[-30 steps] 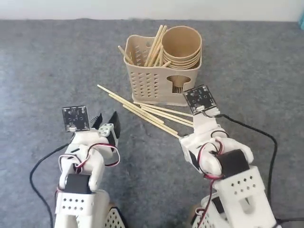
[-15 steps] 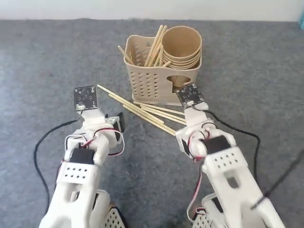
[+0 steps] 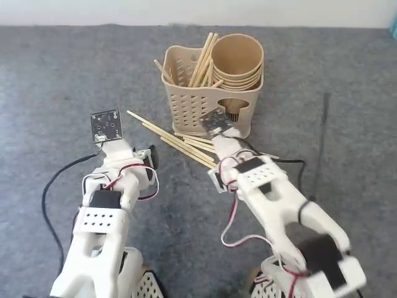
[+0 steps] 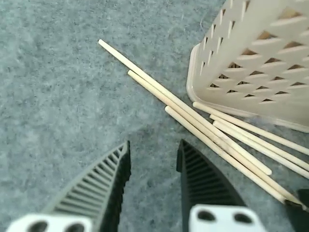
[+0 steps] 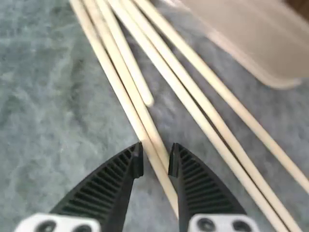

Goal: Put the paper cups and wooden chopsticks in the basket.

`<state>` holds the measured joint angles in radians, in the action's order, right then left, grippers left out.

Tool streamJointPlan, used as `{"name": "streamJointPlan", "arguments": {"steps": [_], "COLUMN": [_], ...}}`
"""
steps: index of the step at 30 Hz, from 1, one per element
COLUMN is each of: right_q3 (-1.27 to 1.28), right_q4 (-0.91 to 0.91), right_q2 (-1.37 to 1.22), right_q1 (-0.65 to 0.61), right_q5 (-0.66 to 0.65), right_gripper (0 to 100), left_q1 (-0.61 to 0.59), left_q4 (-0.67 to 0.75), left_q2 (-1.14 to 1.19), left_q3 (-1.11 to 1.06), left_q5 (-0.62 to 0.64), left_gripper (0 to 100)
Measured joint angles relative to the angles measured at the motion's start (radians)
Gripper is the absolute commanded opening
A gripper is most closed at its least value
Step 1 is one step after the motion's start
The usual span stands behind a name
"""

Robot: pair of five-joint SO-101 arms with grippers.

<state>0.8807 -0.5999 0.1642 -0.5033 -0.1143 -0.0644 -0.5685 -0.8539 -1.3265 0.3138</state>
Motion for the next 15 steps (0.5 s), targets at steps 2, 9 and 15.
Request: {"name": "streamJointPlan", "arguments": {"steps": [2, 9, 15], "right_q3": [-0.029, -0.083, -0.086], "right_q4": [0.021, 0.026, 0.020], "right_q2": [-0.063, -0.141, -0.144], "right_q1": [-0.005, -0.017, -0.028], "right_q5": [-0.003, -0.005, -0.006], "right_gripper": [10.1, 1.0, 0.9], "left_q1": [0.000, 0.000, 0.000], "left_q4": [0.000, 0.000, 0.028], "left_q2": [0.000, 0.000, 0.000], "left_q3": [0.000, 0.000, 0.000], "left_q5": [0.000, 0.000, 0.000], "left_gripper": [15, 15, 15]}}
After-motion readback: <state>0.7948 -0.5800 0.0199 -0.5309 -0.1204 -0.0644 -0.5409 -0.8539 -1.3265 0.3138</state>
